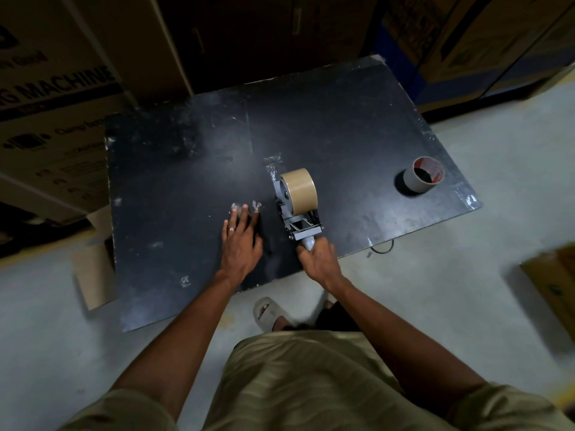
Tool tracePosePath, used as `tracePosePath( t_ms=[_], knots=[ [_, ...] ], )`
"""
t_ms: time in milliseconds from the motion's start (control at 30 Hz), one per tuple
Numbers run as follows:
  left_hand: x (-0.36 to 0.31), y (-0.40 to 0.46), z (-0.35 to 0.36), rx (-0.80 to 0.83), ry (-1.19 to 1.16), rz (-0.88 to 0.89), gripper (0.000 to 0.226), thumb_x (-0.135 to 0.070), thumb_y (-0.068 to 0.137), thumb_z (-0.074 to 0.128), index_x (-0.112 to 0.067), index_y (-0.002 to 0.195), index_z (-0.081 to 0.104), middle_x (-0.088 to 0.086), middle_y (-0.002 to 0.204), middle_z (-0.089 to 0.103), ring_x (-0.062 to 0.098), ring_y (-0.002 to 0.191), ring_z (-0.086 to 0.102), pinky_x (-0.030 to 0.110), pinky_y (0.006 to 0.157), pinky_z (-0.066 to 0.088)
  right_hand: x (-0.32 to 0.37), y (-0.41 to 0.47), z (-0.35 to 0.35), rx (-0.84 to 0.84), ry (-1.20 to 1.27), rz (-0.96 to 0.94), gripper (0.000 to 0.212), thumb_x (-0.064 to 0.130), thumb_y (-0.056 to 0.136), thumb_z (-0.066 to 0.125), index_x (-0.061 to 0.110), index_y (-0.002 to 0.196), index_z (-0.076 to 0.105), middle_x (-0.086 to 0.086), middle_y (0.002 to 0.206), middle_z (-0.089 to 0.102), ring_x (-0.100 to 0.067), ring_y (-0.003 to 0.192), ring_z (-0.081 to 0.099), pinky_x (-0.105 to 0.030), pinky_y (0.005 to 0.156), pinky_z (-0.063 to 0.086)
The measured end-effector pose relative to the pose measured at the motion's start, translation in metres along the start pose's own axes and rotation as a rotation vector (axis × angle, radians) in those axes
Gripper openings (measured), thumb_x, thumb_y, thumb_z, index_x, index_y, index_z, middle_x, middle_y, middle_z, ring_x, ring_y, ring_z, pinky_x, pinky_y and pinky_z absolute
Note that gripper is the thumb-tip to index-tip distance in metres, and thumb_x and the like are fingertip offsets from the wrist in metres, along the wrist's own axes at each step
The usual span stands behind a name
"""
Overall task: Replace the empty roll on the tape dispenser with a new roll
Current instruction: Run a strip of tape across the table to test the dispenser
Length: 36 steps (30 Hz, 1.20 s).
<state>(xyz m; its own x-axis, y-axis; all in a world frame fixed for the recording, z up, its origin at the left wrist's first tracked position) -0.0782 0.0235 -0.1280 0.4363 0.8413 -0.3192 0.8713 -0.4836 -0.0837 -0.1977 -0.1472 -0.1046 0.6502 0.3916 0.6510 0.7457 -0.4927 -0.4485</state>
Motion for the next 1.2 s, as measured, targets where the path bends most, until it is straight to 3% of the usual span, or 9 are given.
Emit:
tracePosePath(
  t_ms=[167,367,467,667,800,1000,1100,1200],
  knots=[
    [-0.004,-0.003,0.003,0.009,0.019,-0.028,0.065,-0.025,0.091,0.052,-0.022,0.153,0.032,0.009,0.164,0.019,0.033,0.152,0.010,0.056,0.120,0.015,-0.005,-0.005,-0.001,0.005,0.003,-0.007,0.040,0.030,0.093,0.063,-0.007,0.106,0.058,-0.028,0.110,0.063,-0.043,0.105,0.059,-0.042,0.083,0.045],
    [-0.014,-0.014,0.011,0.014,0.053,-0.085,0.064,-0.029,0.095,0.046,-0.023,0.155,0.025,0.008,0.166,0.013,0.032,0.152,0.008,0.057,0.120,0.012,-0.009,-0.005,-0.002,0.018,0.023,0.032,0.039,0.035,0.088,0.065,-0.002,0.101,0.063,-0.022,0.101,0.068,-0.038,0.091,0.064,-0.033,0.070,0.042],
    [-0.020,-0.021,0.013,0.028,0.039,-0.109,0.063,-0.030,0.097,0.043,-0.025,0.156,0.021,0.007,0.166,0.009,0.032,0.153,0.005,0.056,0.121,0.009,-0.012,-0.009,-0.002,0.031,0.017,0.020,0.040,0.036,0.087,0.065,-0.001,0.100,0.063,-0.020,0.099,0.068,-0.035,0.087,0.063,-0.036,0.070,0.046],
    [-0.028,-0.040,0.017,0.054,0.019,-0.098,0.064,-0.032,0.099,0.041,-0.028,0.157,0.015,0.004,0.167,0.002,0.031,0.153,-0.001,0.056,0.121,0.005,-0.035,-0.017,0.006,0.028,0.013,0.001,0.056,0.056,0.073,0.052,0.005,0.094,0.062,-0.016,0.091,0.068,-0.033,0.082,0.066,-0.043,0.069,0.057],
    [-0.033,-0.051,0.019,0.082,0.021,-0.098,0.063,-0.034,0.100,0.039,-0.029,0.158,0.012,0.004,0.167,-0.001,0.030,0.153,-0.004,0.056,0.121,0.003,-0.032,-0.022,0.002,0.025,0.011,-0.015,0.048,0.048,0.078,0.058,0.003,0.095,0.062,-0.016,0.092,0.068,-0.031,0.081,0.065,-0.039,0.067,0.054],
    [-0.037,-0.068,0.019,0.097,0.030,-0.067,0.063,-0.036,0.101,0.037,-0.030,0.158,0.011,0.004,0.167,-0.002,0.029,0.153,-0.005,0.054,0.121,0.004,-0.033,-0.034,-0.001,-0.002,0.006,-0.052,0.032,0.033,0.084,0.065,0.001,0.092,0.064,-0.017,0.090,0.070,-0.036,0.082,0.067,-0.047,0.071,0.057],
    [-0.038,-0.071,0.020,0.097,0.028,-0.067,0.063,-0.037,0.101,0.038,-0.031,0.158,0.010,0.003,0.167,-0.003,0.029,0.153,-0.006,0.054,0.122,0.004,-0.038,-0.050,-0.006,0.001,0.019,-0.077,0.015,0.024,0.086,0.066,0.010,0.084,0.062,-0.007,0.081,0.067,-0.030,0.077,0.068,-0.042,0.069,0.057],
    [-0.039,-0.071,0.021,0.105,0.027,-0.079,0.063,-0.038,0.101,0.037,-0.031,0.157,0.008,0.002,0.167,-0.004,0.028,0.153,-0.007,0.054,0.122,0.003,-0.043,-0.059,-0.009,0.003,0.013,-0.074,0.014,0.023,0.085,0.067,0.016,0.077,0.058,-0.003,0.074,0.064,-0.027,0.071,0.066,-0.038,0.065,0.054]
  ],
)
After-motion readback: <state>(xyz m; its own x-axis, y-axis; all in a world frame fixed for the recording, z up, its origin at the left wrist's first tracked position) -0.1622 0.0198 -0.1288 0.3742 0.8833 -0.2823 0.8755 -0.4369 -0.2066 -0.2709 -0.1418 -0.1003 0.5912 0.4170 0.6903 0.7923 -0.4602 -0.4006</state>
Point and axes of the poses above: each hand's wrist, its own y-axis towards the middle knuckle, its own z-axis out of the palm, x = y × z, the point moved 4 cm from there along y, towards the middle knuckle
